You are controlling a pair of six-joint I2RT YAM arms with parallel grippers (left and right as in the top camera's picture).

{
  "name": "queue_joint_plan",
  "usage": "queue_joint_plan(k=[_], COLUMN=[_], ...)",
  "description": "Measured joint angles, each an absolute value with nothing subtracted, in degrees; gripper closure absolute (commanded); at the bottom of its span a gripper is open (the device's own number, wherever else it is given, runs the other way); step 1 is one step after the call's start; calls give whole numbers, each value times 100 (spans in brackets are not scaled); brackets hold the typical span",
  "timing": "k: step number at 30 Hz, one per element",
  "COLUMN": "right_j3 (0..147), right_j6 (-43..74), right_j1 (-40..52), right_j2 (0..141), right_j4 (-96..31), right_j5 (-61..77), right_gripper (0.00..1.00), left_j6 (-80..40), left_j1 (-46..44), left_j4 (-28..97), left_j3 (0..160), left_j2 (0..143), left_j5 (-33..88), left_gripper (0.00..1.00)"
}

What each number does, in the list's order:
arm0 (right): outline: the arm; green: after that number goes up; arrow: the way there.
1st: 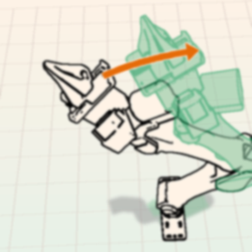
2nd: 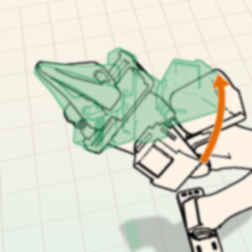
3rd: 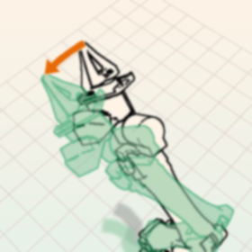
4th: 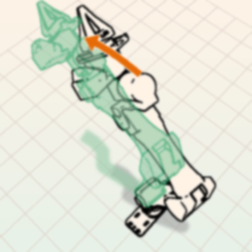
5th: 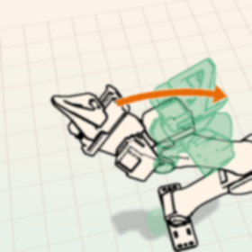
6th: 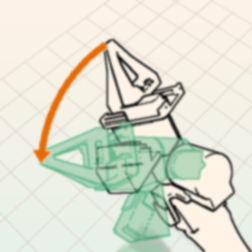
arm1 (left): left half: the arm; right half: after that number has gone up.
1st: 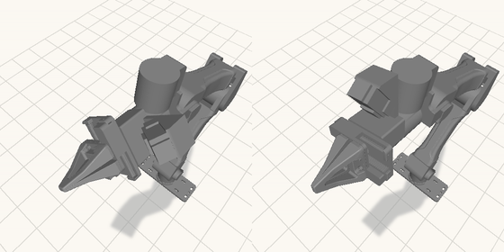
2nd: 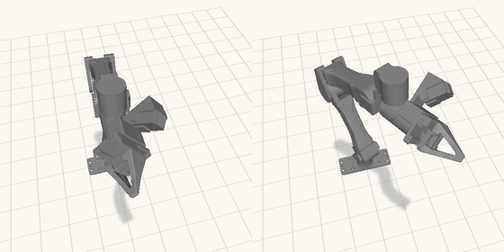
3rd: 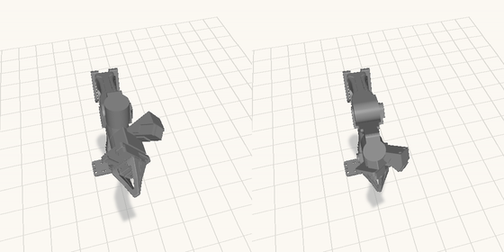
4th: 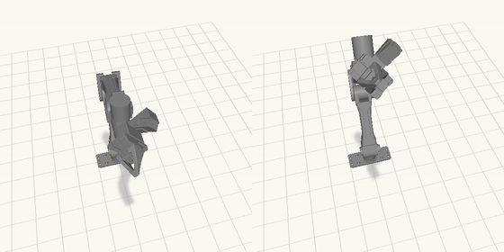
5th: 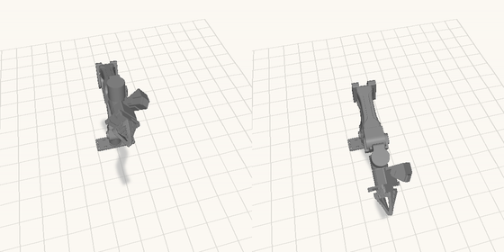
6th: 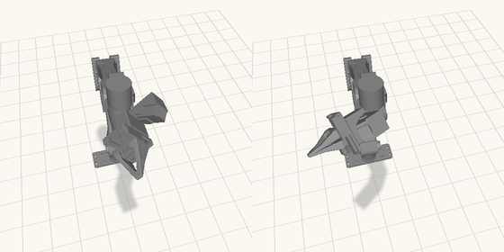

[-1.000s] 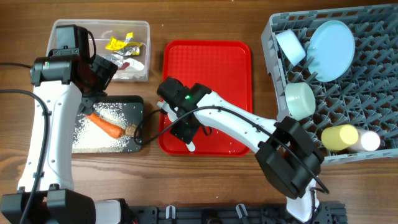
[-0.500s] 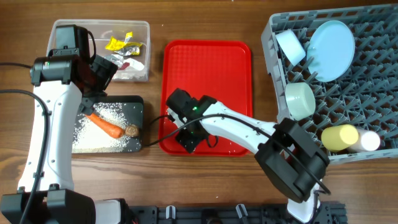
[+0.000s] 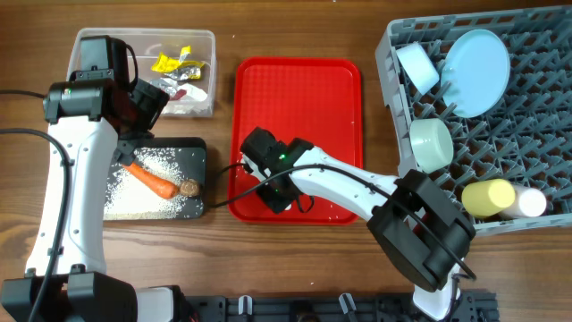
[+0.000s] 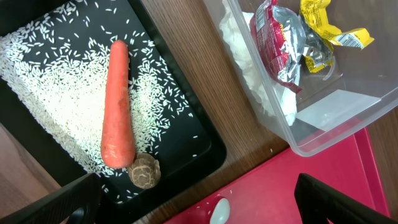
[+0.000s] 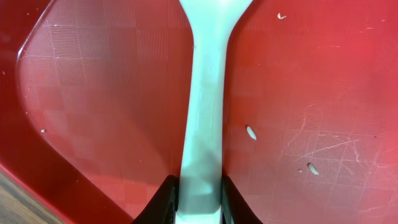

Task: Sort waste into correct bins and load items into the dishwasher rack
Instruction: 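Grasp the white spoon with the right gripper and lift it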

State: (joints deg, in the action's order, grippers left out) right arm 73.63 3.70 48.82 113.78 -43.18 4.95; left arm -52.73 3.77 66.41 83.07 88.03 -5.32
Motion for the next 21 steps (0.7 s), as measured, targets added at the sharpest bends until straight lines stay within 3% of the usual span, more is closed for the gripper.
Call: queue_joint_plan(k=[5,13,15,16,18,21], right_j3=[7402,7909,7966,8001,8042,8042], right_j6=[360,582,644,628,513,193], right_j1=[4762,3509,3114,2967,2882,3240], right_j2=[11378,10877,10302,10086,9887,10169], right_j4=[-4565,-5061,-5041,-5026,-5006,-4906], right_j5=[585,642,670,722,908,1223], right_gripper=[96,96,87,73,54,41], left_j6=[-5273,-5286,-5288,-5288,-5288,-5288], left_j1=[377,377,377,377,377,377], left_j4=[6641,6641,6641,6641,6641,6641], left_j3=[8307,8302,8302,8302,8300,8298], left_j2=[8803,8803,8803,8803,8803,8803], left_j5=[-532,-532,-532,-532,-532,-532], left_gripper=[0,0,0,0,0,0])
